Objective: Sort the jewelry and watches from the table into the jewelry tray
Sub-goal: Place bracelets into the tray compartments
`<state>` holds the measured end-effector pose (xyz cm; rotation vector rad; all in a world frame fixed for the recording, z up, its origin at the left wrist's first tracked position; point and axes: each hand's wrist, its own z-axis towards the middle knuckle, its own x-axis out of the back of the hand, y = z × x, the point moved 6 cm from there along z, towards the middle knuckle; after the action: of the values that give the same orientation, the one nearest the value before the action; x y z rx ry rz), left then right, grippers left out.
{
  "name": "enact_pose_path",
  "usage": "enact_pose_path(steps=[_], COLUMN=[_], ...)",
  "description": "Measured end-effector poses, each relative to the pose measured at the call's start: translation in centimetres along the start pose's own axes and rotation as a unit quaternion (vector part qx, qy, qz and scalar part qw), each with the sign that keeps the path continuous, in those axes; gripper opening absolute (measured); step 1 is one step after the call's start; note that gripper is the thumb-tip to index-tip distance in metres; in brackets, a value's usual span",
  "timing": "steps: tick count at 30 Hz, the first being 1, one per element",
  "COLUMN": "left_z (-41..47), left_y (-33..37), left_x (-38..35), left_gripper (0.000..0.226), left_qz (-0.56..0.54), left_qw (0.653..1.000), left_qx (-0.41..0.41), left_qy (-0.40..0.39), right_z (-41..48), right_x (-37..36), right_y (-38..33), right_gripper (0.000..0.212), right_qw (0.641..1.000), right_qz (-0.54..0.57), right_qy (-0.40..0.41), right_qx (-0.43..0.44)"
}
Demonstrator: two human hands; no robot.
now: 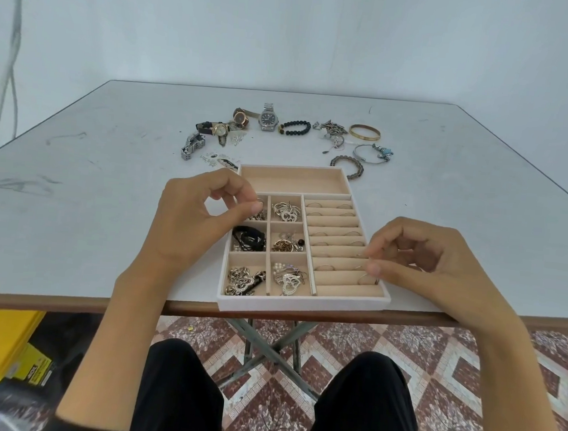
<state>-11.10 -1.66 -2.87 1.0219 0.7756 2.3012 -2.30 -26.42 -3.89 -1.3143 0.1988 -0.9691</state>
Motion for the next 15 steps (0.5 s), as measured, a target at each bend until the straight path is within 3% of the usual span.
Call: enact_pose_path(steps=[15], left_z=[-0.07], left_y=[-0.03], left_x=[-0.05], left_gripper=[0.010], left_qz=[-0.001], left_qw=[1.000], left_qx=[0.003], left_qy=[-0.004], right_z=[0.18], right_x=[-0.06], right_y=[0.19], right_gripper=[0.011], right_qw=[1.000], right_qz=[0.002], right_qy=[-0.018], right_qx=[-0.005])
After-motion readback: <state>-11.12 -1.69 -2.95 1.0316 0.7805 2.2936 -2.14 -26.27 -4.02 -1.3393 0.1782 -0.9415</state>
